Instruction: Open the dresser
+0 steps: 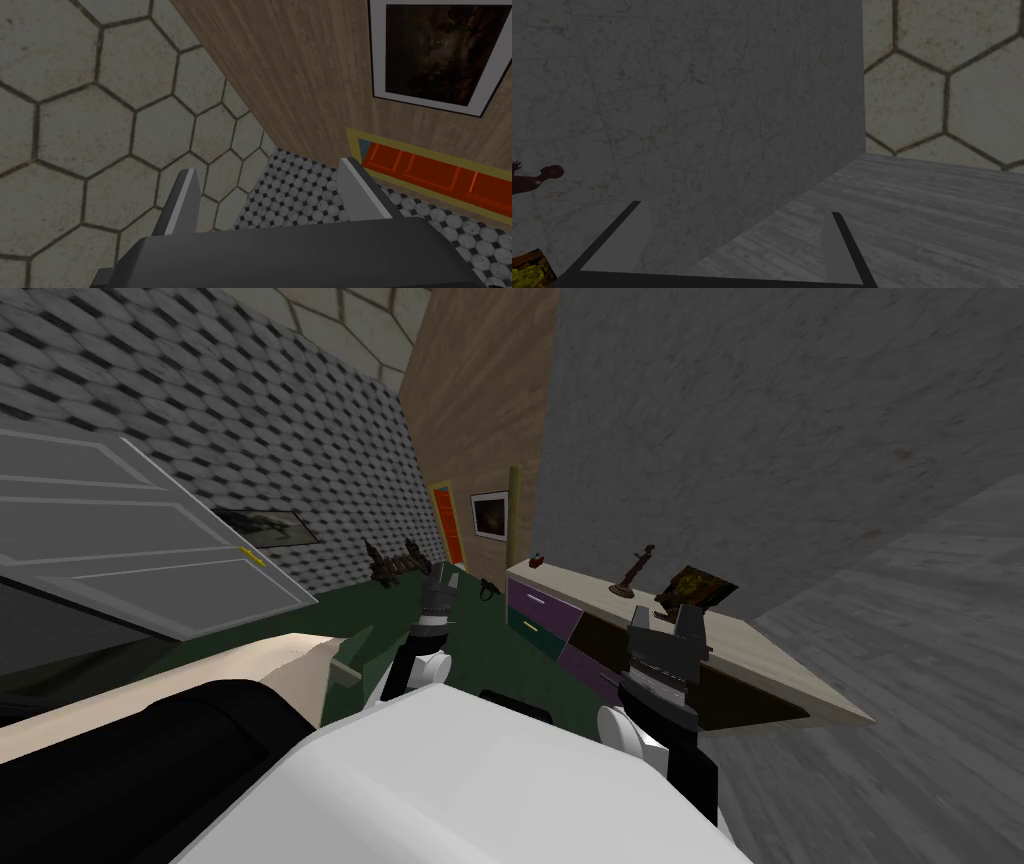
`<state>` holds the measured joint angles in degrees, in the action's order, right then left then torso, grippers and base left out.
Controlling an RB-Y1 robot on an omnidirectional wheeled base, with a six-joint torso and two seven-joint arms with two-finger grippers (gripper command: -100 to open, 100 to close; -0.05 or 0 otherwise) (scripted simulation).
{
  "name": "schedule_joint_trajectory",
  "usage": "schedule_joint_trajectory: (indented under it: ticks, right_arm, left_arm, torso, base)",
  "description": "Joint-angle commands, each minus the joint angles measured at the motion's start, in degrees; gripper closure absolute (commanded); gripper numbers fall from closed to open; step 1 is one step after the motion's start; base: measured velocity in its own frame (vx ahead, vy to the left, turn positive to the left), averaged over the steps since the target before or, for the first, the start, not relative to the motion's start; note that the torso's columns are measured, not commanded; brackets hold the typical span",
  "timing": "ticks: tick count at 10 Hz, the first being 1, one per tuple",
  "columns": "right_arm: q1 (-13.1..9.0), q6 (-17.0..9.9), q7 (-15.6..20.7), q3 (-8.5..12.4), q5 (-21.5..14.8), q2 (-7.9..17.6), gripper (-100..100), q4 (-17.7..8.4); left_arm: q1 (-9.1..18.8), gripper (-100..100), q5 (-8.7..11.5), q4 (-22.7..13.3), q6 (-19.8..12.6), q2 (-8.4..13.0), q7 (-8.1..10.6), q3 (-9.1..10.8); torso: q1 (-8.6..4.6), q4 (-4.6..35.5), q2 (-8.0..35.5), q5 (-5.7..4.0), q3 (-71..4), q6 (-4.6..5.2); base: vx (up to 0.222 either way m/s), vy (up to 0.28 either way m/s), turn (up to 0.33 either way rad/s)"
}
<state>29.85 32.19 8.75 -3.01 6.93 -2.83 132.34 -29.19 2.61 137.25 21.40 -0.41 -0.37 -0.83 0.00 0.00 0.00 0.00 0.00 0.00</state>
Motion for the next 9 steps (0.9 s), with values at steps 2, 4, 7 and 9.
schedule_joint_trajectory:
  ticks: [2, 4, 7, 9]
  right_arm:
    - [0.0, 0.0, 0.0, 0.0, 0.0, 0.0, 0, 0.0]
    - [0.0, 0.0, 0.0, 0.0, 0.0, 0.0, 0, 0.0]
    - [0.0, 0.0, 0.0, 0.0, 0.0, 0.0, 0, 0.0]
    - [0.0, 0.0, 0.0, 0.0, 0.0, 0.0, 0, 0.0]
  left_arm:
    - [0.0, 0, 0.0, 0.0, 0.0, 0.0, 0.0, 0.0]
    - [0.0, 0, 0.0, 0.0, 0.0, 0.0, 0.0, 0.0]
    - [0.0, 0, 0.0, 0.0, 0.0, 0.0, 0.0, 0.0]
    - [0.0, 0, 0.0, 0.0, 0.0, 0.0, 0.0, 0.0]
  torso:
    - [0.0, 6.0, 6.0, 0.0, -12.0, 0.0]
    - [0.0, 14.2, 14.2, 0.0, -28.5, 0.0]
    - [0.0, 26.9, 26.9, 0.0, -53.8, 0.0]
    - [0.0, 35.4, 35.4, 0.0, -70.7, 0.0]
  base:
    - [0.0, 0.0, 0.0]
    - [0.0, 0.0, 0.0]
    - [0.0, 0.0, 0.0]
    - [0.0, 0.0, 0.0]
